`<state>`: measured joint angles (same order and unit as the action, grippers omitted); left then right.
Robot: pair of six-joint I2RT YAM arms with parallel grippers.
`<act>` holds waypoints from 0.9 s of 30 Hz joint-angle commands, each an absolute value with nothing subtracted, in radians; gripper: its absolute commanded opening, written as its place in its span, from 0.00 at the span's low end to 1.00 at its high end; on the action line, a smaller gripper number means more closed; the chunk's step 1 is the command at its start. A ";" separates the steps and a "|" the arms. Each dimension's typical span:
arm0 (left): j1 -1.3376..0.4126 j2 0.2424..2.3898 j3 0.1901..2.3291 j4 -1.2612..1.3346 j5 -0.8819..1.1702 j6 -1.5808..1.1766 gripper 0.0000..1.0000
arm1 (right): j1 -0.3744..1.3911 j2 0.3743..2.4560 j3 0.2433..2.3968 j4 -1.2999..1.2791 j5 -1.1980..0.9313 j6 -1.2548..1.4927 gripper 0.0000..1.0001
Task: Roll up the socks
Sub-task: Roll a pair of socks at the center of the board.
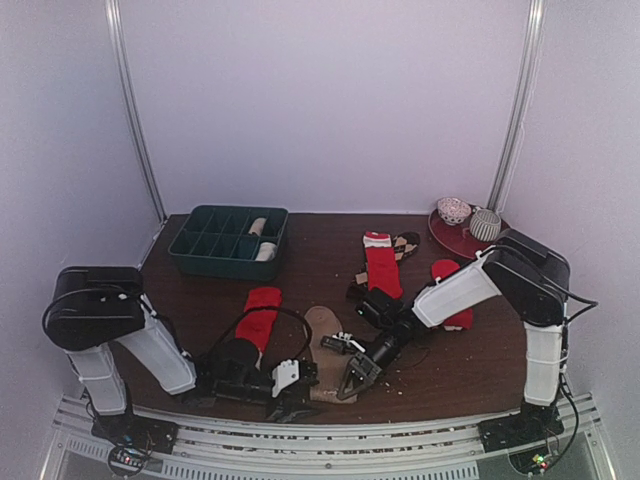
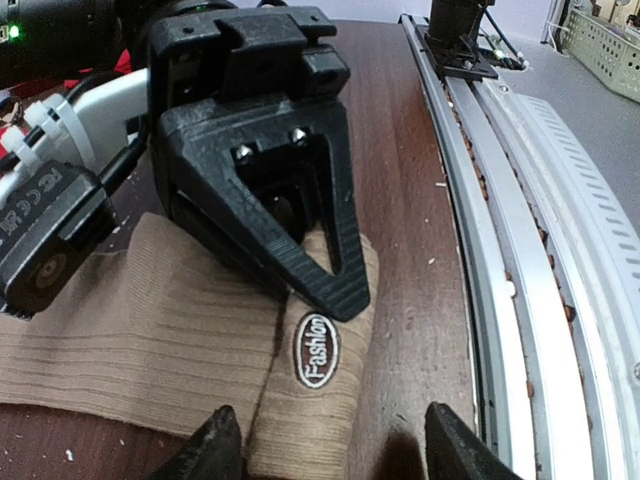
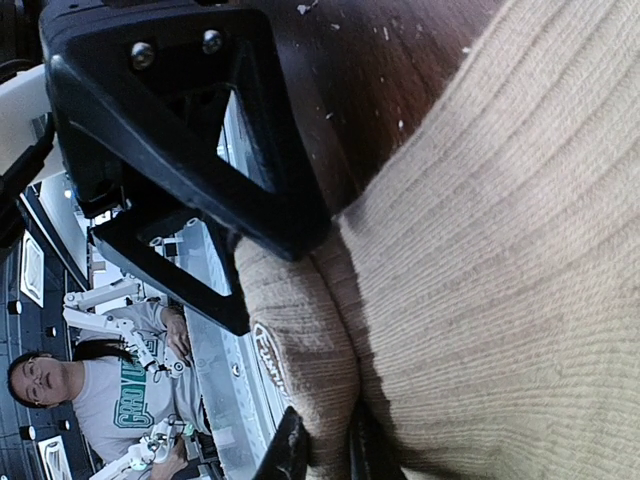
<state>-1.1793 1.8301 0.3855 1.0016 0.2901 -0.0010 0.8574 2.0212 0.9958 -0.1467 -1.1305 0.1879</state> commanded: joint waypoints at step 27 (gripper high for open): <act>-1.141 1.846 0.382 0.794 0.409 -0.599 0.00 | 0.906 1.496 0.725 0.216 -0.644 0.169 0.29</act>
<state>-1.1706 1.8614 0.4484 0.9405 0.3367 -0.3595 0.8616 1.6947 0.8257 -0.0036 -0.8906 0.2081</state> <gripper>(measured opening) 0.033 0.268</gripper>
